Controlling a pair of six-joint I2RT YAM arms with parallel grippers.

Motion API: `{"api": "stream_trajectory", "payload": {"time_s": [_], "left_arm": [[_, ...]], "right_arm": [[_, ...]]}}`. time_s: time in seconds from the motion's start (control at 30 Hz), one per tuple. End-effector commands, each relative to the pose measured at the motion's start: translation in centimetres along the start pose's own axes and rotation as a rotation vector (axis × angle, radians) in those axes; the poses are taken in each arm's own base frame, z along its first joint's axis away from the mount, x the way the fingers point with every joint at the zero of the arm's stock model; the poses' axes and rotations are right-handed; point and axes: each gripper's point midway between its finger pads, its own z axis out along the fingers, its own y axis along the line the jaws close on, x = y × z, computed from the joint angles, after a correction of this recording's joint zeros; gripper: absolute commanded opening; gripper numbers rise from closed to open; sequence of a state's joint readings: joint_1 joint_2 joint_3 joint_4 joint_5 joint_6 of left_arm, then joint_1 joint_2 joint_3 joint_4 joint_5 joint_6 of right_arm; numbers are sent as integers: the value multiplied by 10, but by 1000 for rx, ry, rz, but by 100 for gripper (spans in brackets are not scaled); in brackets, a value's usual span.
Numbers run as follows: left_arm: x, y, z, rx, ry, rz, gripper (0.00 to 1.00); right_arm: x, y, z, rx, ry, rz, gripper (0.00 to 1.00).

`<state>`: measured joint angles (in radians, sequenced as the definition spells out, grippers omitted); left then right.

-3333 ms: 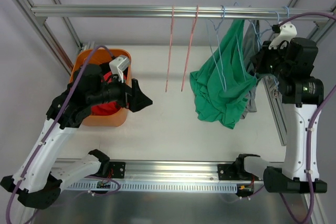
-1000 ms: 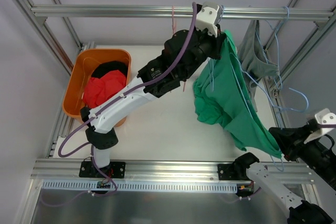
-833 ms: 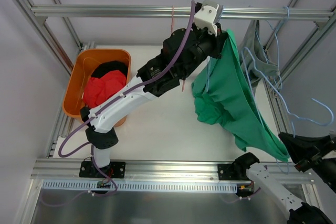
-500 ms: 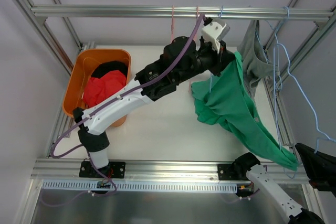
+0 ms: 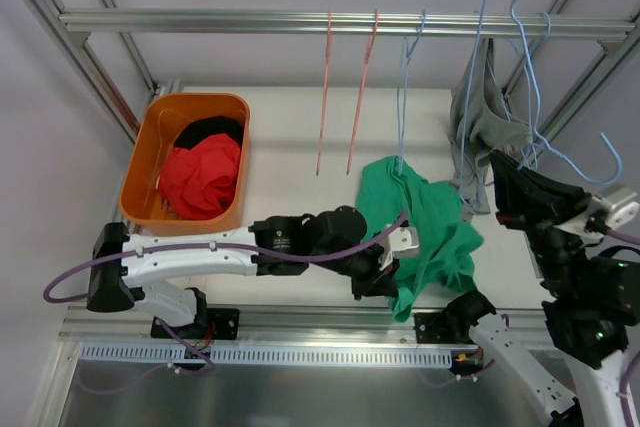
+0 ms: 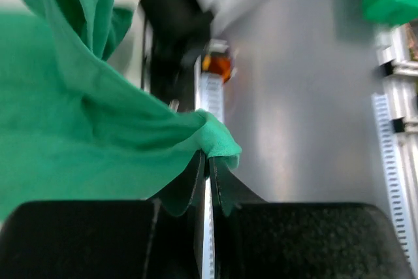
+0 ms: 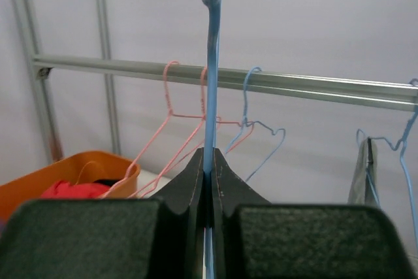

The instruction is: Remove the tank top from the hanger

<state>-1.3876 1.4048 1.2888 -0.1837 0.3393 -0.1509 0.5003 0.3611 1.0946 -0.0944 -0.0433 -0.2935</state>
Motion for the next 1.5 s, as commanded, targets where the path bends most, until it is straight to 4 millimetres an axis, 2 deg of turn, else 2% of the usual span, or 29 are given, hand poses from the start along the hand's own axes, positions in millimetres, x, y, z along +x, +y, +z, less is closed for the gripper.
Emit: {"api": "stream_trajectory", "payload": {"time_s": [0.0,0.03,0.07,0.13,0.2,0.23,0.27,0.3,0.33,0.37,0.4,0.43,0.47,0.57,0.6,0.67,0.7,0.73,0.8,0.83,0.9,0.93,0.97,1.03,1.07,1.17,1.3,1.47], "left_arm": [[53,42,-1,-211,54,-123,0],[60,64,-5,-343,40,-156,0],[79,76,-9,-409,64,-174,0],[91,98,-23,-553,42,-215,0],[90,107,-34,-623,7,-229,0],[90,114,-40,-678,-17,-258,0],[94,129,-54,-785,-35,-258,0],[92,134,-64,-838,-64,-268,0],[96,140,-73,-894,-79,-293,0],[95,147,-83,-947,-100,-294,0],[96,150,-89,-970,-110,-299,0],[98,152,-93,-987,-118,-316,0],[101,159,-98,-1006,-116,-331,0],[109,171,-108,-1044,-119,-381,11],[111,171,-107,-1031,-113,-394,19],[114,173,-110,-1038,-111,-397,24],[116,173,-111,-1038,-110,-396,38],[118,173,-113,-1041,-104,-394,48],[119,171,-116,-1034,-112,-398,75],[123,169,-117,-1029,-105,-399,97],[122,165,-122,-1011,-118,-396,99],[127,162,-121,-991,-106,-396,99],[128,159,-122,-975,-103,-392,99],[128,152,-125,-935,-104,-376,99],[129,147,-123,-901,-97,-377,99],[129,135,-126,-832,-106,-370,99],[136,128,-131,-804,-110,-374,99],[143,126,-134,-798,-99,-367,99]], "right_arm": [[-93,-32,-10,178,-444,-7,0],[-71,-42,-7,236,-277,-26,0],[-63,-48,-9,264,-201,-30,0],[-37,-60,-27,341,-17,-36,0],[-22,-60,-41,338,103,-54,0],[10,-60,-60,347,281,-61,0],[3,-60,-66,356,319,-37,0],[32,-59,-87,364,485,-44,0],[41,-59,-95,372,561,-43,0],[42,-59,-100,378,600,-31,0],[56,-56,-100,370,677,-26,0],[70,-51,-108,345,756,-22,0],[76,-48,-110,335,799,-17,0],[92,-40,-112,296,933,-5,0],[95,-40,-107,296,955,-10,0],[96,-42,-99,293,965,-23,0],[91,-45,-90,304,944,-38,0],[95,-47,-77,297,973,-63,0],[90,-51,-55,296,952,-86,0],[84,-53,-35,292,935,-104,0],[79,-54,-11,276,909,-115,0],[77,-53,12,251,911,-126,0],[77,-52,23,241,910,-122,0],[82,-52,45,220,918,-108,0],[89,-54,63,214,926,-93,0],[105,-65,84,212,951,-14,0],[121,-82,97,236,978,22,0],[130,-101,112,281,965,-19,0]]}}
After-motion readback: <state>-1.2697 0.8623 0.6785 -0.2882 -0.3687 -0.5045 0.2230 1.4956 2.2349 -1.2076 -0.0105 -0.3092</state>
